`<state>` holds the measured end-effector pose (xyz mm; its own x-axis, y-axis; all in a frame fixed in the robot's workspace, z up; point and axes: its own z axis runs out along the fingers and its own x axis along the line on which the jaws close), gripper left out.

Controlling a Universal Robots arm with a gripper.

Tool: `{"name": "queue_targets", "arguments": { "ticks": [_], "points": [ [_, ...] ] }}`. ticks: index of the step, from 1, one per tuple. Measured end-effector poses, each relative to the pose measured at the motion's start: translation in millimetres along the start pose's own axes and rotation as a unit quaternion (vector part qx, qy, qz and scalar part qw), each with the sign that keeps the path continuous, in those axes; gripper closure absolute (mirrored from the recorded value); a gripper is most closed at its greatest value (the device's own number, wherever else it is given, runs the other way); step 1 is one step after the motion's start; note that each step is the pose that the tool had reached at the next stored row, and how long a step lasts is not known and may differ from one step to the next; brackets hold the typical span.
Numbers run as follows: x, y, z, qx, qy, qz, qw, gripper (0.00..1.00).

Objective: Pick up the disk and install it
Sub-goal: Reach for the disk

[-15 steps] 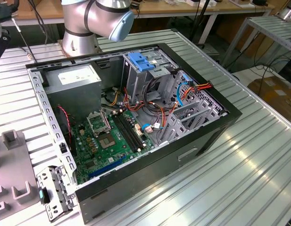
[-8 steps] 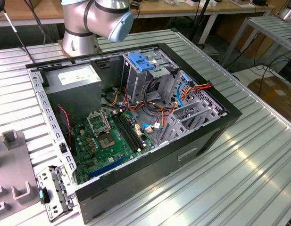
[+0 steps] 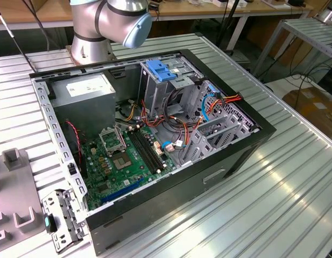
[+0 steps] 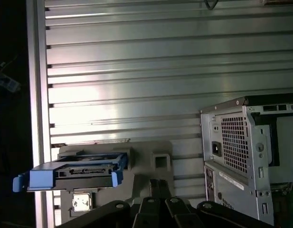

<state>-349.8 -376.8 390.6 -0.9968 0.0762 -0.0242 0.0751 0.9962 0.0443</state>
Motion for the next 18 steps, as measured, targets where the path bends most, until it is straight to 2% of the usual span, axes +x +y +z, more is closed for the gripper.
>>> {"name": "queue_targets", "arguments": {
  "ticks": [3,4,10,12,14,18],
  "points": [
    [9.4,-0.6,-0.2,0.0000,0.0000,0.000,1.00000,0.89],
    [10.7,-0.7,-0.2,0.0000,0.0000,0.000,1.00000,0.89],
    [11.2,-0.7,-0.1,0.0001,0.0002,-0.004,0.99999,0.89],
    [11.2,-0.7,0.0,0.0013,0.0009,-0.014,0.99990,0.89],
    [11.6,-0.7,0.1,0.0041,0.0015,-0.026,0.99965,0.89],
    [17.5,-1.2,0.4,0.0051,0.0027,-0.031,0.99950,0.89]
  ]
}}
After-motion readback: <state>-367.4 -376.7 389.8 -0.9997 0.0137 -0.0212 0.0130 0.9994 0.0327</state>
